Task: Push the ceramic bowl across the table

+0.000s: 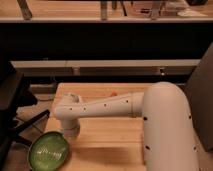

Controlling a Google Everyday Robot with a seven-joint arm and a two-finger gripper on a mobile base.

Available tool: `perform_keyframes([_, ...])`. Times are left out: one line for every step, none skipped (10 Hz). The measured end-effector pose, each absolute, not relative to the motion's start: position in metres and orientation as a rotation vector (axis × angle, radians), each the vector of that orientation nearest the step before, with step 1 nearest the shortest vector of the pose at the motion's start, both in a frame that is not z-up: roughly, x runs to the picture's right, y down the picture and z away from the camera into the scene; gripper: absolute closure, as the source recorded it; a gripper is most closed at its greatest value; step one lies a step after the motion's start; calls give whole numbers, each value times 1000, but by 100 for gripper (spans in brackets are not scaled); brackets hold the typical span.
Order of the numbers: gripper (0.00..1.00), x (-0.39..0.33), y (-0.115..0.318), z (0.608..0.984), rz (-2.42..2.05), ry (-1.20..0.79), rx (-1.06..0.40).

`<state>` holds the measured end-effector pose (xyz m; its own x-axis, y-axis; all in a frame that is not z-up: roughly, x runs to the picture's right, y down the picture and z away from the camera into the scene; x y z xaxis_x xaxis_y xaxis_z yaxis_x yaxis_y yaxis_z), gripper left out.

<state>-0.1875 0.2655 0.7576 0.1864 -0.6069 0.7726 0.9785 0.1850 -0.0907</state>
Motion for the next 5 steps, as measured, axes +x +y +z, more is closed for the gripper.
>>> perform_keyframes([100, -189, 266, 755, -1257, -699, -674])
perform_keyframes([100, -189, 265, 754, -1256, -712, -666])
perform_keyframes([100, -189, 263, 752, -1245, -708, -663])
perform_keyframes([100, -187, 260, 754, -1242, -700, -662])
perform_keyframes([100, -184, 258, 755, -1238, -692, -665])
